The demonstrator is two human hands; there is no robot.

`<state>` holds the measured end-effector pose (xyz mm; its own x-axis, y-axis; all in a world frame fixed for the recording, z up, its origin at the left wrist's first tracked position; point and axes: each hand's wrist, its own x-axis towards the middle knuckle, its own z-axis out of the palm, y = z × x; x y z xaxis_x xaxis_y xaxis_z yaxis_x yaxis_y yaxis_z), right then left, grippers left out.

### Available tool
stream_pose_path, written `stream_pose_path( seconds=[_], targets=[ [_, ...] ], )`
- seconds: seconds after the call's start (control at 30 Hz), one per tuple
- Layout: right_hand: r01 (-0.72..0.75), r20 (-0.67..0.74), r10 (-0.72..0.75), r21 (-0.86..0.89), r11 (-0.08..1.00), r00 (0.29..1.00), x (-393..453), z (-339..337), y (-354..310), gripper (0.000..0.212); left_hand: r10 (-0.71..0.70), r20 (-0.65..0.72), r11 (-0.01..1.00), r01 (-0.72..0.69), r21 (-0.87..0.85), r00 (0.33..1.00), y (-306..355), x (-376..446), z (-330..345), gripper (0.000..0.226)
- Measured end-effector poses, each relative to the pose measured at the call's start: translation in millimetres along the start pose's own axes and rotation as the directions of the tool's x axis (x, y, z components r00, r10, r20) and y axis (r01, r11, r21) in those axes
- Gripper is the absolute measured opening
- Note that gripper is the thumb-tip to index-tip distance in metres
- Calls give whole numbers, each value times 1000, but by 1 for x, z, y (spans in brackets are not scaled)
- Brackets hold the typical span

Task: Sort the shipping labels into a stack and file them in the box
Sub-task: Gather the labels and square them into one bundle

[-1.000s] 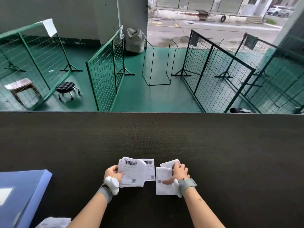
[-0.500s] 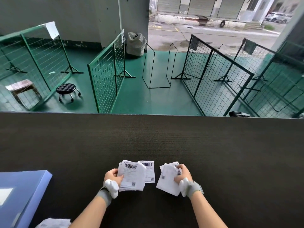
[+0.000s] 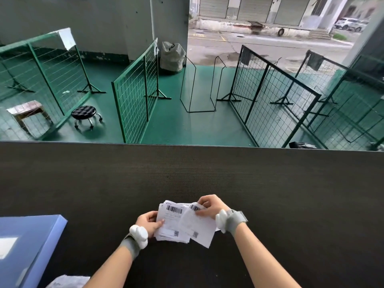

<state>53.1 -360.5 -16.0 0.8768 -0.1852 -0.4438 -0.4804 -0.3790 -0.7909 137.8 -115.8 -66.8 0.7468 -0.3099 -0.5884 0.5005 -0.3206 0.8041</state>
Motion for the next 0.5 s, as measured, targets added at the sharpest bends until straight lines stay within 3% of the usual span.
stream_pose_path(
  seconds=[0.17, 0.27, 0.33, 0.43, 0.5],
  targets=[
    [75, -21, -80, -195, 978, 997, 18, 35, -14, 12, -22, 181, 997, 36, -75, 983, 5, -8, 7, 38],
    [150, -28, -160, -223, 963, 987, 22, 53, -18, 17, -23, 204, 999, 32, -41, 979, 2, -7, 4, 37],
    [140, -135, -165, -175, 975, 977, 21, 56, -15, 17, -17, 173, 1000, 16, 7, 985, 0, -5, 2, 36],
    [-18, -387, -37, -136, 990, 921, 27, 44, 7, 20, -20, 17, 1000, 20, 22, 1000, -5, -2, -3, 32],
    [-266, -504, 148, -172, 949, 851, 28, 28, 27, 40, -38, -94, 999, 39, 9, 995, -8, 2, -7, 34]
  ],
)
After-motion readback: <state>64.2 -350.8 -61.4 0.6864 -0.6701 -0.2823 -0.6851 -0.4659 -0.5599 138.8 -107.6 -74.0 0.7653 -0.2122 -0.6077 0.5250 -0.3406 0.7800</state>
